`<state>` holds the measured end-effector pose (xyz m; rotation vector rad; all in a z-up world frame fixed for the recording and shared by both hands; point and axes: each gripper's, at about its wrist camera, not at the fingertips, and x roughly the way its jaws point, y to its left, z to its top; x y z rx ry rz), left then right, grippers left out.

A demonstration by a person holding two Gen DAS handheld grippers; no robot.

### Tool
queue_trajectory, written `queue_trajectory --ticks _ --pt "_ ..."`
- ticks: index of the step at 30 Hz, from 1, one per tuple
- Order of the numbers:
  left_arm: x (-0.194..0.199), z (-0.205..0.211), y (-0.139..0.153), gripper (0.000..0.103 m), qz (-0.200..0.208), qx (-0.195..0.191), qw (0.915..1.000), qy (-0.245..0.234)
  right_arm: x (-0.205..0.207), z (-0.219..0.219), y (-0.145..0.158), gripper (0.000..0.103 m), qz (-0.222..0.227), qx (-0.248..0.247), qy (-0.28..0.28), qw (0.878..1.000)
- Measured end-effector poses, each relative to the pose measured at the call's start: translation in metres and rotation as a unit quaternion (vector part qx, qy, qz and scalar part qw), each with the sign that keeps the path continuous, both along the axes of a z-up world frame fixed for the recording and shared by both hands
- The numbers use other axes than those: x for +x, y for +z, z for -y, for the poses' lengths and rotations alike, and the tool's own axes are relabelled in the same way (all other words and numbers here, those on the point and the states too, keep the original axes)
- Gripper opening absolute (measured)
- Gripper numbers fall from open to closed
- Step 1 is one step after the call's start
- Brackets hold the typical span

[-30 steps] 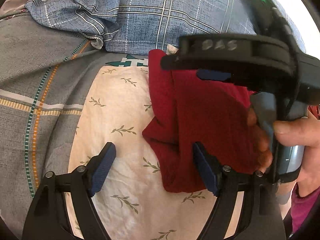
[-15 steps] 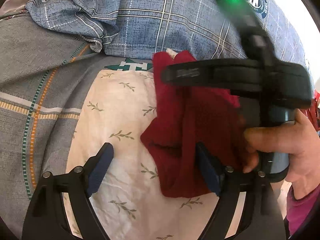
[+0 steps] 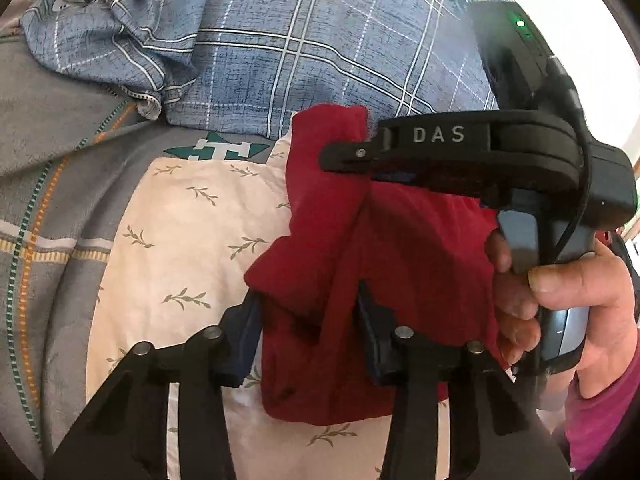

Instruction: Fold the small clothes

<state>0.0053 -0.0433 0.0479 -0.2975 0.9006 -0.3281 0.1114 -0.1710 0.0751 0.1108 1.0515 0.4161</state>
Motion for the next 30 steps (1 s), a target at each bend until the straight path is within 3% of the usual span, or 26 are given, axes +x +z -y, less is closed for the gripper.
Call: queue_trajectory --ticks 2,4,10,12,13,14,17,20,23,24,26,30 --pt "0.001 0.0 0.0 0.039 -0.002 0.001 1.0 0.0 0.003 -0.008 -0.003 0.064 -0.009 -0.016 0.0 1.0" --pt "-0.002 0.002 -0.001 0.039 -0.003 0.005 1.0 0.0 0.004 -0.017 -0.004 0.075 -0.002 -0.039 0.003 0.999" --pt "-0.001 0.003 -0.003 0.039 -0.006 0.01 0.9999 0.0 0.017 -0.046 -0.025 0.079 -0.006 -0.094 0.026 0.995" --pt "0.001 0.003 -0.004 0.039 -0.008 0.011 0.9999 0.0 0.017 -0.052 -0.029 0.075 0.011 -0.127 0.027 0.991" --pt "0.001 0.004 -0.004 0.04 -0.008 0.012 0.9999 0.001 0.015 -0.052 -0.031 0.065 0.021 -0.138 0.025 0.99" --pt "0.001 0.004 -0.004 0.04 -0.008 0.013 0.9999 0.001 0.014 -0.05 -0.03 0.047 0.026 -0.141 0.021 0.989" --pt "0.001 0.005 -0.004 0.046 -0.006 0.016 0.9998 0.003 0.013 -0.033 -0.023 0.027 0.035 -0.104 0.008 0.994" --pt "0.002 0.006 -0.007 0.063 -0.005 0.027 0.9996 0.01 0.012 -0.014 -0.014 0.023 0.028 -0.052 0.001 0.998" --pt "0.003 0.005 -0.009 0.064 -0.003 0.027 0.9995 0.015 0.01 -0.002 -0.006 0.02 0.032 -0.025 -0.001 0.999" --pt "0.002 0.005 -0.007 0.061 -0.001 0.026 0.9995 0.015 0.009 0.0 -0.003 0.02 0.033 -0.016 -0.003 0.999" --pt "0.001 0.008 -0.002 0.029 -0.004 0.007 1.0 0.004 0.005 0.006 0.006 0.018 0.033 0.005 -0.006 0.999" --pt "-0.013 0.024 0.028 0.021 0.034 0.019 0.9991 -0.015 -0.007 0.033 0.028 0.018 0.042 0.042 -0.019 0.998"
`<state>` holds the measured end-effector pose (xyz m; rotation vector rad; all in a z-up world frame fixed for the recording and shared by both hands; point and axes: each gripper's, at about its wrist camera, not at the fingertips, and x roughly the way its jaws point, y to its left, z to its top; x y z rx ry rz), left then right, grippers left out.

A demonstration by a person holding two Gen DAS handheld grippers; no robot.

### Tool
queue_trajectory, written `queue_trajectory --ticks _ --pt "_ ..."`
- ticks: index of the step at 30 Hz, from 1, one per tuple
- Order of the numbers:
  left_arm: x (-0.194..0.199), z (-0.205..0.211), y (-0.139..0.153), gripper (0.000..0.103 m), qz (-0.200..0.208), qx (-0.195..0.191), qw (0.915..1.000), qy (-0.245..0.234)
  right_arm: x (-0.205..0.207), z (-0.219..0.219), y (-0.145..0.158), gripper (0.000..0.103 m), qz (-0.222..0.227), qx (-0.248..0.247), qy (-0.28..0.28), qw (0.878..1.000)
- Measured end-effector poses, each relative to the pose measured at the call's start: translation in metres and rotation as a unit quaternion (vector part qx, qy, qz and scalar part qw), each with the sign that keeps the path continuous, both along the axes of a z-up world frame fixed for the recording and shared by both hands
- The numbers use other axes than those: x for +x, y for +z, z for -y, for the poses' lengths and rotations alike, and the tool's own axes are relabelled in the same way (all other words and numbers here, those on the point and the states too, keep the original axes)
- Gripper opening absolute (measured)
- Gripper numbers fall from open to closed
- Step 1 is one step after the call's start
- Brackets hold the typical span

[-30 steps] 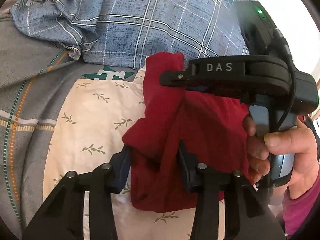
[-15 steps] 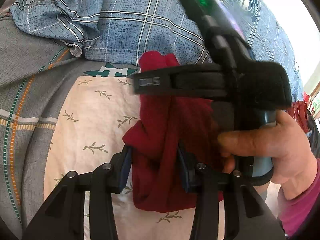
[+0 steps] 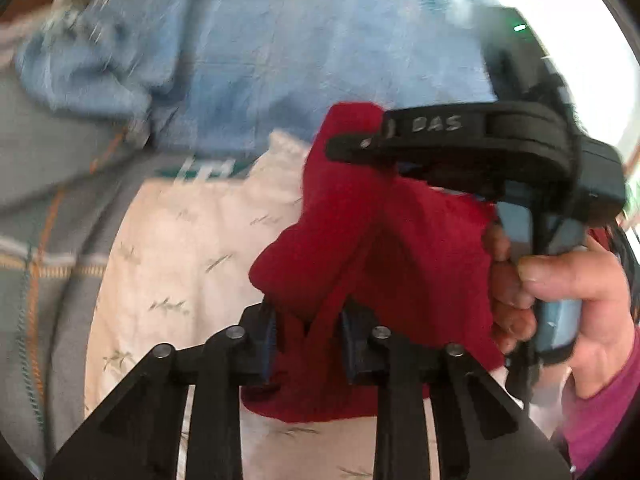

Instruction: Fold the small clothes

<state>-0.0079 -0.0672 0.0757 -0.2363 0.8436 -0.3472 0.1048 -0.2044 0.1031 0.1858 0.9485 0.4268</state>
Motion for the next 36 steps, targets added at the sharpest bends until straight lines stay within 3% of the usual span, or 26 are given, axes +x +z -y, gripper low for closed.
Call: queue_trajectory --ticks 7,12,16,23,36 --pt "-0.008 0.066 0.052 0.02 0.04 0.002 0.9965 -0.073 -0.019 0.073 0.04 0.017 0.029 0.034 -0.041 0.998" --pt "-0.01 0.123 0.063 0.02 0.051 0.007 0.9907 -0.126 -0.028 0.132 0.052 0.016 0.039 0.035 -0.08 0.995" --pt "-0.011 0.172 0.056 0.02 0.042 0.015 0.9856 -0.163 -0.037 0.181 0.046 0.016 0.035 0.035 -0.109 0.993" --pt "-0.006 0.219 0.029 0.019 0.02 0.037 0.9801 -0.194 -0.049 0.236 0.019 0.016 0.017 0.049 -0.146 0.988" --pt "0.0 0.254 0.001 0.02 -0.01 0.055 0.9791 -0.195 -0.046 0.26 -0.032 0.018 -0.027 0.034 -0.181 0.982"
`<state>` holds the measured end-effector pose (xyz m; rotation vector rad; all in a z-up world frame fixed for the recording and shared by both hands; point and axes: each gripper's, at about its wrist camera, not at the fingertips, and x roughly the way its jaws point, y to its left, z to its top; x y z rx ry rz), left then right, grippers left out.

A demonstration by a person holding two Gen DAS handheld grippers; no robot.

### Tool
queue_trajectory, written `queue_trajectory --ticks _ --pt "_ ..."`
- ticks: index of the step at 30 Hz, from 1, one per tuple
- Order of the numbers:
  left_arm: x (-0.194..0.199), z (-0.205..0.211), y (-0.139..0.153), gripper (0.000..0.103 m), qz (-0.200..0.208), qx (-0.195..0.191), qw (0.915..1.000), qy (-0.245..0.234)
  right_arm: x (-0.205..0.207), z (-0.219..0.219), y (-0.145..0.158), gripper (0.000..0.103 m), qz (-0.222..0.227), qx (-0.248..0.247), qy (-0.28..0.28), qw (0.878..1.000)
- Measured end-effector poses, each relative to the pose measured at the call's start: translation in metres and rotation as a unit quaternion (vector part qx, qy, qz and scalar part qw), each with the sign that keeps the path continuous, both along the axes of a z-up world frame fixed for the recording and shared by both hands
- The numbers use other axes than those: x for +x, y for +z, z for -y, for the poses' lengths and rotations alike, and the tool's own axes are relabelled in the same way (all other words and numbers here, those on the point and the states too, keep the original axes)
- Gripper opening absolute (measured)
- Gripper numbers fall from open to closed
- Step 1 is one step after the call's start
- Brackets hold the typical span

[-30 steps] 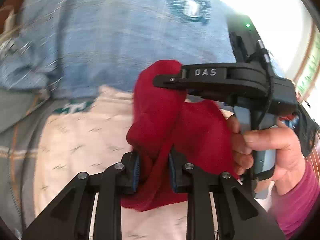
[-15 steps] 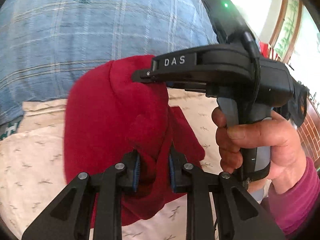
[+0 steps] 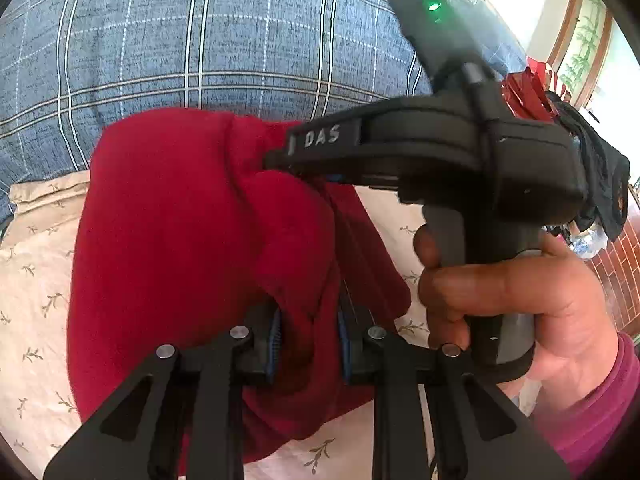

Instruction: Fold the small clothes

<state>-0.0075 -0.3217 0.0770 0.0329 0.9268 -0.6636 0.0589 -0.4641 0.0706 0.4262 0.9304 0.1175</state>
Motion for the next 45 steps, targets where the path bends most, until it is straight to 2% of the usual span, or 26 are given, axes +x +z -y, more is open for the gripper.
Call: queue_trajectory --ticks 1,3,5,6,7,8,9,12,15,17,22,24,25,27,29,31,33,35,37,39,40,45 --pt "0.0 -0.001 0.0 0.02 0.0 0.0 1.0 -0.002 0.0 0.001 -0.002 0.024 -0.003 0.001 -0.003 1.0" --pt "-0.002 -0.006 0.004 0.027 -0.003 -0.006 0.9999 -0.011 -0.004 0.005 -0.002 0.026 -0.005 0.017 -0.012 1.0" --pt "-0.003 -0.014 0.011 0.04 -0.014 -0.017 0.9995 -0.023 -0.014 0.012 0.003 0.04 -0.008 0.044 -0.023 0.999" --pt "-0.006 -0.023 0.016 0.042 -0.016 -0.024 0.9993 -0.025 -0.022 0.014 0.007 0.045 -0.006 0.053 -0.028 0.998" --pt "-0.01 -0.037 0.024 0.045 -0.008 -0.031 0.9992 -0.023 -0.032 0.017 0.011 0.054 0.0 0.061 -0.033 0.998" --pt "-0.014 -0.048 0.029 0.055 0.004 -0.03 0.9994 -0.014 -0.044 0.018 0.017 0.059 0.009 0.065 -0.036 0.997" --pt "-0.017 -0.06 0.034 0.057 0.019 -0.027 0.9994 -0.001 -0.054 0.018 0.021 0.06 0.017 0.069 -0.037 0.997" --pt "-0.018 -0.089 0.038 0.057 0.045 -0.011 0.9985 0.031 -0.083 0.011 0.03 0.061 0.025 0.075 -0.026 0.997" --pt "-0.014 -0.11 0.03 0.057 0.04 0.005 0.9974 0.06 -0.1 -0.005 0.029 0.063 0.018 0.08 -0.005 0.997" --pt "0.0 -0.114 0.017 0.057 0.026 0.01 0.9968 0.075 -0.099 -0.016 0.024 0.064 0.004 0.084 0.008 0.996" --pt "-0.002 -0.108 0.005 0.057 0.014 0.018 0.9967 0.078 -0.084 -0.037 0.002 0.067 -0.017 0.105 0.01 0.994" --pt "-0.002 -0.111 0.005 0.057 0.014 0.018 0.9966 0.079 -0.081 -0.042 -0.003 0.042 -0.018 0.086 0.002 0.996" --pt "-0.007 -0.112 0.009 0.057 0.016 0.017 0.9966 0.079 -0.083 -0.041 0.0 0.024 -0.011 0.076 -0.001 0.997" --pt "-0.009 -0.114 0.016 0.057 0.026 0.017 0.9965 0.078 -0.092 -0.039 0.01 0.021 0.012 0.063 0.001 0.998" --pt "-0.015 -0.114 0.023 0.057 0.037 0.021 0.9961 0.077 -0.105 -0.037 0.028 0.02 0.043 0.016 0.003 0.999" --pt "-0.012 -0.11 0.023 0.057 0.043 0.025 0.9956 0.079 -0.117 -0.033 0.036 0.02 0.05 -0.023 -0.004 0.998" --pt "-0.006 -0.105 0.014 0.057 0.034 0.025 0.9957 0.082 -0.118 -0.028 0.026 0.02 0.036 -0.033 -0.007 0.999" --pt "-0.001 -0.101 0.006 0.057 0.02 0.02 0.996 0.084 -0.114 -0.023 0.008 0.024 0.013 -0.009 -0.008 1.0" --pt "0.002 -0.098 -0.001 0.057 0.011 0.018 0.996 0.087 -0.117 -0.016 0.003 0.028 0.017 0.021 -0.017 0.999" --pt "0.002 -0.097 0.001 0.057 0.018 0.018 0.9959 0.087 -0.119 -0.012 0.01 0.044 0.017 0.026 -0.025 0.999" --pt "0.002 -0.097 0.003 0.058 0.023 0.021 0.9958 0.087 -0.121 -0.008 0.015 0.051 0.022 0.017 -0.037 0.999" --pt "0.009 -0.097 0.003 0.066 0.027 0.02 0.9953 0.091 -0.124 -0.008 0.047 0.051 0.084 -0.01 -0.063 0.994"
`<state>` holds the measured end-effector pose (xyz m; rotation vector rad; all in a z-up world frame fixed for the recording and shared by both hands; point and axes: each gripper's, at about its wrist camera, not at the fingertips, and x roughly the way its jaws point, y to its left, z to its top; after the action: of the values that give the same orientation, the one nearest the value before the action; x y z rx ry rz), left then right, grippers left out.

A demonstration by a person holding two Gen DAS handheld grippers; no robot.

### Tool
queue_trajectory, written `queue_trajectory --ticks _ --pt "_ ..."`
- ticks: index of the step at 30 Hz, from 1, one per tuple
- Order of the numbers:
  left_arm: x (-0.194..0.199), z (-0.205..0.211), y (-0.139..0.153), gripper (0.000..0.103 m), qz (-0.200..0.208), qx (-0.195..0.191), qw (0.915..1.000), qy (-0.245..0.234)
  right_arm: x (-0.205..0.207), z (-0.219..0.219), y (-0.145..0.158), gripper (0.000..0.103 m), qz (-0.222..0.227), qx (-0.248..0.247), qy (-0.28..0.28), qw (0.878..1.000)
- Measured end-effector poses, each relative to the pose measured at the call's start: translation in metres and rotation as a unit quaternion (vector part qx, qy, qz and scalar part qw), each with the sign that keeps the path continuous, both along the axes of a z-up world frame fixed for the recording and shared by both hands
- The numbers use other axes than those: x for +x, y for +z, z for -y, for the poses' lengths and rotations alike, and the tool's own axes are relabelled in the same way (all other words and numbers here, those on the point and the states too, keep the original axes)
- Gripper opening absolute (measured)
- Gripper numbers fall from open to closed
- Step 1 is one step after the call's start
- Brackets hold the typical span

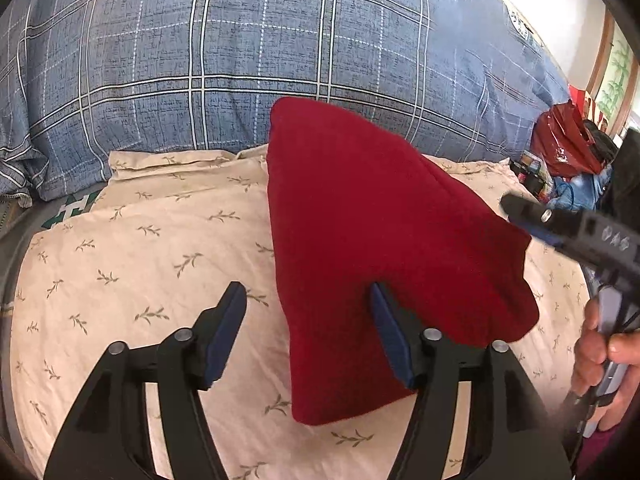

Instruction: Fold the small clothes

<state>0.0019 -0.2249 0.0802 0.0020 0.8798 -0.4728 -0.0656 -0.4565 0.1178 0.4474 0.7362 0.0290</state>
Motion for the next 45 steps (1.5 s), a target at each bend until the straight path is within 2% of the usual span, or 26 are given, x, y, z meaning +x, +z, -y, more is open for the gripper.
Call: queue_trajectory --ticks 3,6,9,14,17,22,24,27,28,29,31,33,39,42,45 --pt "0.003 0.001 -0.002 0.07 -0.001 -0.002 1.0 0.0 0.017 -0.017 0.004 0.05 0.012 -0.03 0.026 0.999" --pt "0.006 0.003 -0.005 0.074 0.0 -0.001 1.0 -0.002 0.044 -0.031 -0.012 0.048 -0.013 -0.062 0.04 0.997" --pt "0.009 0.006 -0.007 0.075 -0.001 -0.001 1.0 -0.008 0.069 -0.035 -0.034 0.046 -0.042 -0.11 0.027 0.993" --pt "0.013 0.009 -0.009 0.079 -0.003 -0.005 0.9999 -0.011 0.081 -0.028 -0.05 0.046 -0.039 -0.135 0.013 0.99" --pt "0.014 0.01 -0.01 0.08 -0.006 -0.005 0.9999 -0.009 0.076 -0.029 -0.046 0.046 -0.041 -0.137 0.02 0.99" --pt "0.012 0.007 -0.007 0.08 -0.008 -0.007 0.9999 -0.007 0.042 -0.02 -0.026 0.049 -0.037 -0.091 0.015 0.995" --pt "0.013 0.003 -0.004 0.08 -0.015 -0.02 0.9997 -0.006 0.03 -0.02 -0.025 0.049 -0.035 -0.095 0.012 0.995" --pt "0.015 -0.004 0.0 0.08 -0.017 -0.043 0.9989 -0.003 0.025 -0.017 -0.04 0.064 -0.054 -0.093 0.004 0.994" --pt "0.016 -0.007 0.001 0.08 -0.018 -0.053 0.9984 0.001 0.025 -0.013 -0.049 0.075 -0.058 -0.084 0.001 0.995" --pt "0.018 -0.01 0.001 0.08 -0.021 -0.057 0.9981 0.003 0.026 -0.007 -0.056 0.081 -0.058 -0.071 -0.004 0.996" --pt "0.024 -0.013 -0.002 0.081 -0.032 -0.067 0.9973 0.002 0.025 0.007 -0.06 0.082 -0.049 -0.022 -0.013 0.998" --pt "0.03 -0.015 -0.005 0.084 -0.041 -0.076 0.9962 -0.002 0.026 0.014 -0.058 0.082 -0.041 0.005 -0.009 0.999" --pt "0.054 -0.009 -0.02 0.085 -0.083 -0.117 0.9894 -0.021 0.038 0.025 -0.066 0.086 -0.03 0.048 0.002 0.998" --pt "0.06 -0.003 -0.024 0.085 -0.091 -0.119 0.9882 -0.033 0.05 0.028 -0.075 0.087 -0.032 0.086 0.014 0.996" --pt "0.065 0.005 -0.028 0.085 -0.098 -0.117 0.987 -0.049 0.06 0.023 -0.076 0.087 -0.03 0.088 0.032 0.995"
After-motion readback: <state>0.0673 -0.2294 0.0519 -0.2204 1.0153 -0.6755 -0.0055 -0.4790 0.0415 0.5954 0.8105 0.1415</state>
